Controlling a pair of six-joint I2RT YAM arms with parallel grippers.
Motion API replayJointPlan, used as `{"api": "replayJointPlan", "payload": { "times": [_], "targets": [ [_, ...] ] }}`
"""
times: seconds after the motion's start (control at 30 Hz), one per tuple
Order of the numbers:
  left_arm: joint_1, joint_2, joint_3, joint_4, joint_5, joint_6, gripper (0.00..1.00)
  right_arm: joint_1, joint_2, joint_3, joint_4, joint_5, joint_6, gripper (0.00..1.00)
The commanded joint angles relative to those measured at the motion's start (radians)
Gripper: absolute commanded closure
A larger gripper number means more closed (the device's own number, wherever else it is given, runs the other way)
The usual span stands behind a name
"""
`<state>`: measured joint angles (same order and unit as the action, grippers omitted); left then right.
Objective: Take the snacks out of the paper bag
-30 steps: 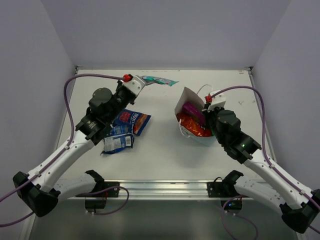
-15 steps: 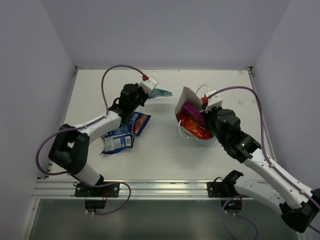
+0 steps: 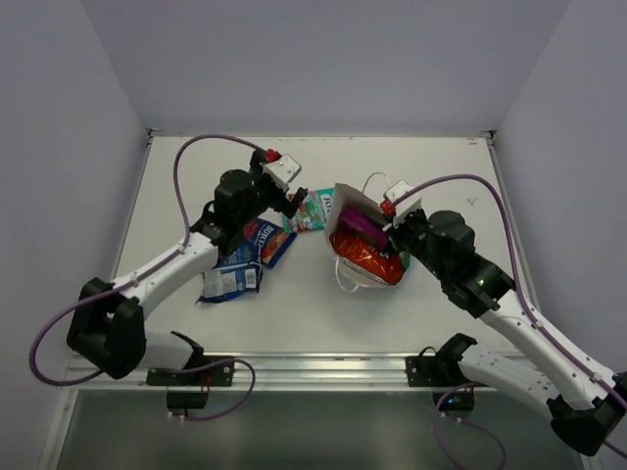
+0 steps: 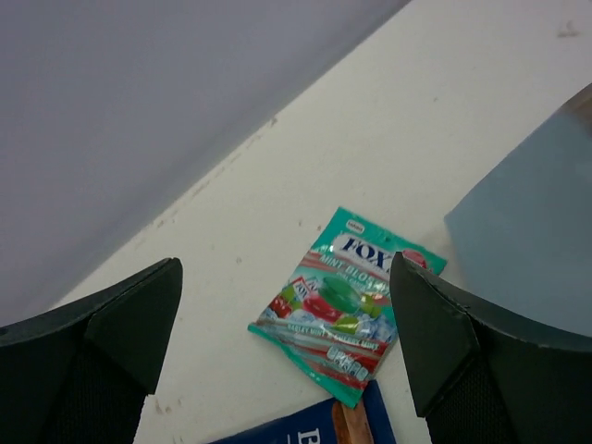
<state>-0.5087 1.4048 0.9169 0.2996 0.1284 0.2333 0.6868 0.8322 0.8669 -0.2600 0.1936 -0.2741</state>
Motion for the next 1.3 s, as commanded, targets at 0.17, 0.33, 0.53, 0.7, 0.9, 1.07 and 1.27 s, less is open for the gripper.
{"api": "replayJointPlan", "payload": {
  "times": [0.17, 0.33, 0.53, 0.7, 0.9, 1.07, 1.27],
  "targets": [
    [-0.208, -0.259, 0.057, -0.111, 0.154, 0.161, 0.0, 0.005, 0.005, 0.072, 0.015, -0.091, -0.043, 1.0],
    [-0.284, -0.282, 0.091, -0.152, 0.261, 0.152, 0.06, 0.005, 0.001, 0.058, 0.031, -0.06, -0.046, 1.0],
    [-0.37, -0.202, 0.157, -0.148, 0.179, 0.043, 0.11, 0.005, 0.01, 0.061, 0.059, 0.015, -0.022, 1.0],
    [-0.427, -0.132, 0.209, -0.102, 0.12, -0.182, 0.15, 0.005, -0.001, 0.06, 0.096, 0.092, 0.004, 1.0],
    [-0.478, -0.075, 0.23, -0.085, -0.05, -0.393, 0.15, 0.005, -0.01, 0.081, 0.181, 0.159, -0.017, 1.0],
    [-0.484, -0.035, 0.241, -0.091, -0.122, -0.541, 0.15, 0.013, 0.013, 0.064, 0.312, 0.196, -0.076, 1.0],
    [-0.485, 0.002, 0.238, -0.094, -0.233, -0.609, 0.15, 0.065, 0.038, 0.015, 0.514, 0.306, -0.181, 1.0]
  ]
}}
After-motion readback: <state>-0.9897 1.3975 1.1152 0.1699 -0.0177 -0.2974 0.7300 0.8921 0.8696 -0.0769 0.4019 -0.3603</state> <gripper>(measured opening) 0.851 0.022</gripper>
